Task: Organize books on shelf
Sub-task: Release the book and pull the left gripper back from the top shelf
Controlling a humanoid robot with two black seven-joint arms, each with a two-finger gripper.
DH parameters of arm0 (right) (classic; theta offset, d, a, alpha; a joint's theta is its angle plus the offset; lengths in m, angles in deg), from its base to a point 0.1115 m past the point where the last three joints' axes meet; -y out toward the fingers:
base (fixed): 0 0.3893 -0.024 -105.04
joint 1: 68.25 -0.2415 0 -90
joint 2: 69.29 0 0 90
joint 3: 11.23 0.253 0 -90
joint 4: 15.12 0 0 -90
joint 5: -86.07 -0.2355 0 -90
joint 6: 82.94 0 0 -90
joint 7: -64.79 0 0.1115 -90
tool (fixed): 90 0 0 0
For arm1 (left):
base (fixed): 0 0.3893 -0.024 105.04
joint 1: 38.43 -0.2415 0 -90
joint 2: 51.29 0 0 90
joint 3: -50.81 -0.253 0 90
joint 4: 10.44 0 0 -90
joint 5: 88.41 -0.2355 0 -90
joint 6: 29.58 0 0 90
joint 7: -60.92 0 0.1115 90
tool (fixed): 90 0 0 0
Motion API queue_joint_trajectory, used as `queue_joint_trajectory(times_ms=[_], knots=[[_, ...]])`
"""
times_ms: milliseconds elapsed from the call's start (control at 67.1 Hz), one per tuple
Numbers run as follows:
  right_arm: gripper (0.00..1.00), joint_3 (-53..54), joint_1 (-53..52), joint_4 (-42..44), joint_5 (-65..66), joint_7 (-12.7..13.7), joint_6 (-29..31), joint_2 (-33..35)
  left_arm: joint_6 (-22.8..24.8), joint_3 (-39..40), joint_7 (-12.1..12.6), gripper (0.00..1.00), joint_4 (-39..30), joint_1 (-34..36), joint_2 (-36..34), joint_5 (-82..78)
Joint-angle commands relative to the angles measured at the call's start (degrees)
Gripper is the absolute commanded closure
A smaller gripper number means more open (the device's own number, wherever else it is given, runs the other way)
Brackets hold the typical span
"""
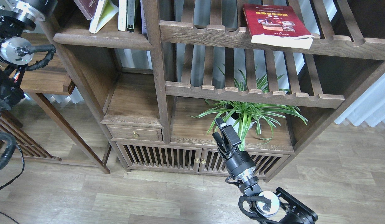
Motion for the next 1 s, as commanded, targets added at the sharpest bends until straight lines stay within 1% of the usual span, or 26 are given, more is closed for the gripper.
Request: queue_joint_trajectory(times_ms=[0, 372, 507, 894, 983], knots=[[0.02, -0.4, 0.0, -0.1, 0.0, 0.0, 0.0, 0.0, -0.7, -0.1, -0.2, 0.96, 0.0, 0.0, 0.0, -2.1], [0.02, -0.4, 0.4, -0.2, 0.0, 0.0, 0.0, 0.0, -0.8, -0.3, -0.5, 0.96, 1.2, -0.1, 1.1, -4.6], [0.02, -0.3, 1.2, -0.2, 0.0, 0.0, 0.0, 0.0, -0.8, -1.9, -0.4, 0.96, 1.4, -0.1, 1.1, -5.3], [0.02, -0.2, 1.3, 0.0, 0.0, 0.0, 0.0, 0.0, -0.7, -1.9, -0.5, 0.93, 2.1, -0.1, 1.3, -5.0], [0.02, -0.3, 1.0, 0.0, 0.0, 0.0, 0.0, 0.0, -0.7, -1.9, -0.5, 0.9, 2.7, -0.2, 1.3, -4.7]])
